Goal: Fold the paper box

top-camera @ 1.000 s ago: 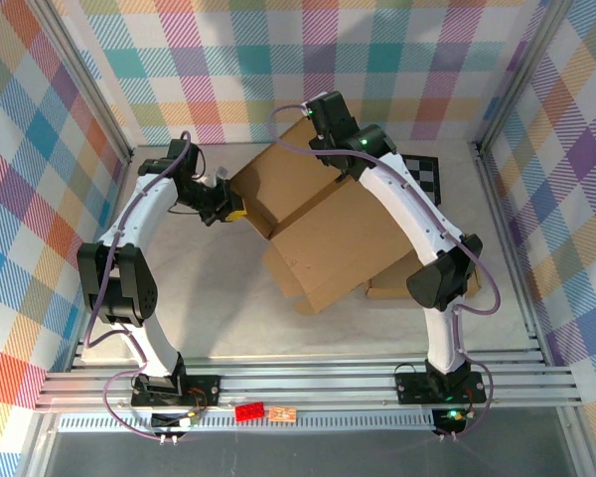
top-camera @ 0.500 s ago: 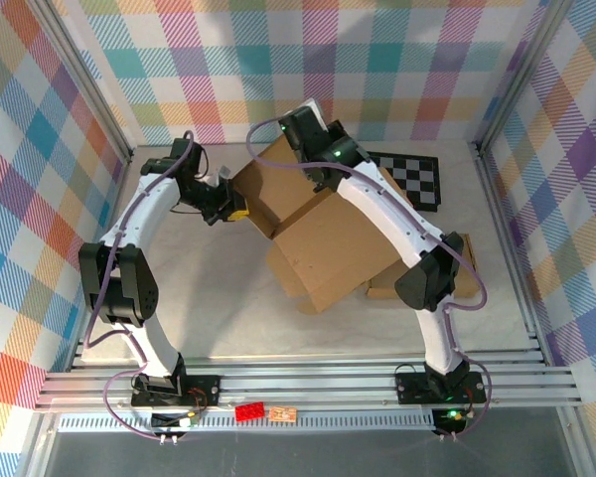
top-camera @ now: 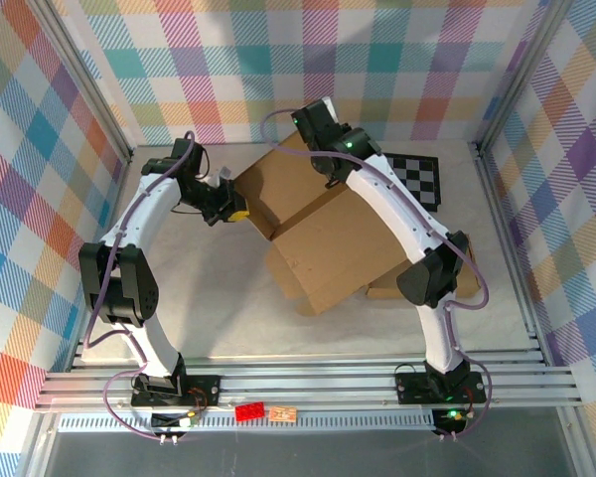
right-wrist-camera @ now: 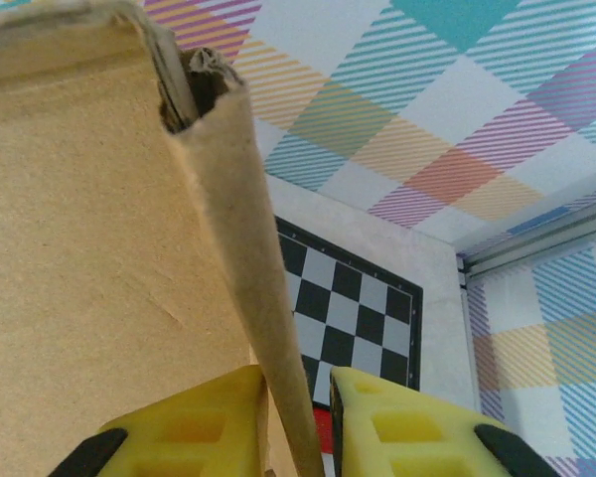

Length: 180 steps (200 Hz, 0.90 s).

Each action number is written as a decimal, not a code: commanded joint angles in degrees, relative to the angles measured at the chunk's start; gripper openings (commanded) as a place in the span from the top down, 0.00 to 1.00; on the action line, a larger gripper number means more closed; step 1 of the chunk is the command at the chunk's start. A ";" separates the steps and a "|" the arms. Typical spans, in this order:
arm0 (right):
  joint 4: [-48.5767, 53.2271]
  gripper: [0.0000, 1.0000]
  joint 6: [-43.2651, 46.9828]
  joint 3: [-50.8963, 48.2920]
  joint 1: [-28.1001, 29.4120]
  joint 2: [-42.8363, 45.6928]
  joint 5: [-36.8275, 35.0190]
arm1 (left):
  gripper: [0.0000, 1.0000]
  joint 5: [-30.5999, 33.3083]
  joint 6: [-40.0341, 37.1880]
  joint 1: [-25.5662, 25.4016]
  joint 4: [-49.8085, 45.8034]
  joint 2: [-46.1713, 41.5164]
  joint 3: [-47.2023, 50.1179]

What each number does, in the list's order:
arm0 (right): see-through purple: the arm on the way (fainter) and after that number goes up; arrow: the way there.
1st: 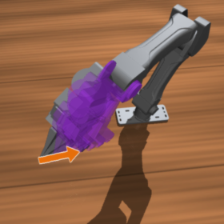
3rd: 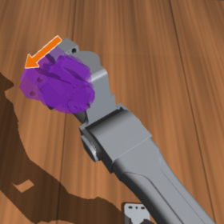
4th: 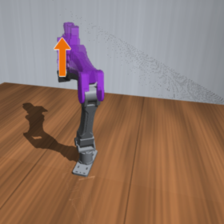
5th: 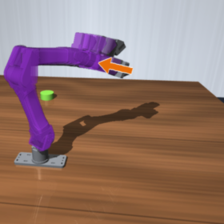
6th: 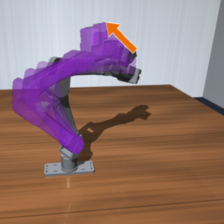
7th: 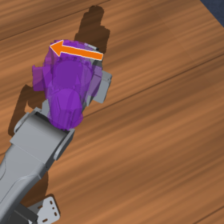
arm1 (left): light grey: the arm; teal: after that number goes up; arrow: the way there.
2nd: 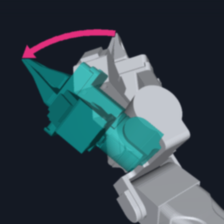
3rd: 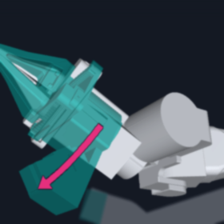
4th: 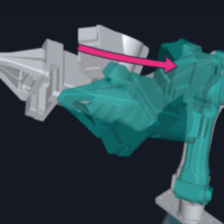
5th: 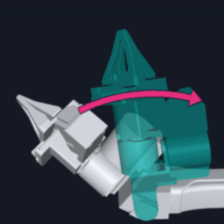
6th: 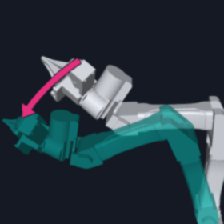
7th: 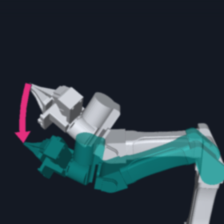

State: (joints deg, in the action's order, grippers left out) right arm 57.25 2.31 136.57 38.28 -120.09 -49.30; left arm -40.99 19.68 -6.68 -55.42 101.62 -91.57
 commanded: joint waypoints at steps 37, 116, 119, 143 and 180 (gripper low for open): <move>4.08 0.66 -3.35 2.64 -2.58 -2.47 1.87 | 1.00 -2.60 -0.16 -0.32 -0.44 -0.11 -2.82; 2.58 1.00 -2.20 3.94 -2.21 -4.05 -5.32 | 1.00 -2.31 -0.52 -0.36 -0.92 0.59 -3.44; 2.45 1.00 -2.23 3.79 -2.02 -4.13 -6.07 | 1.00 -2.27 -0.40 -0.37 -0.92 0.61 -3.44; 2.61 1.00 -3.44 2.29 -0.44 -4.87 -10.07 | 1.00 -1.43 0.38 -0.46 -0.57 0.76 -3.40; 6.10 1.00 -12.94 0.51 2.36 -3.79 -5.92 | 1.00 7.81 1.07 -0.35 -3.19 0.77 -3.55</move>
State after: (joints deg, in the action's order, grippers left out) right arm 61.43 -3.11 139.02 39.09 -124.03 -53.60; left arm -37.60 20.05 -6.72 -55.55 102.56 -93.49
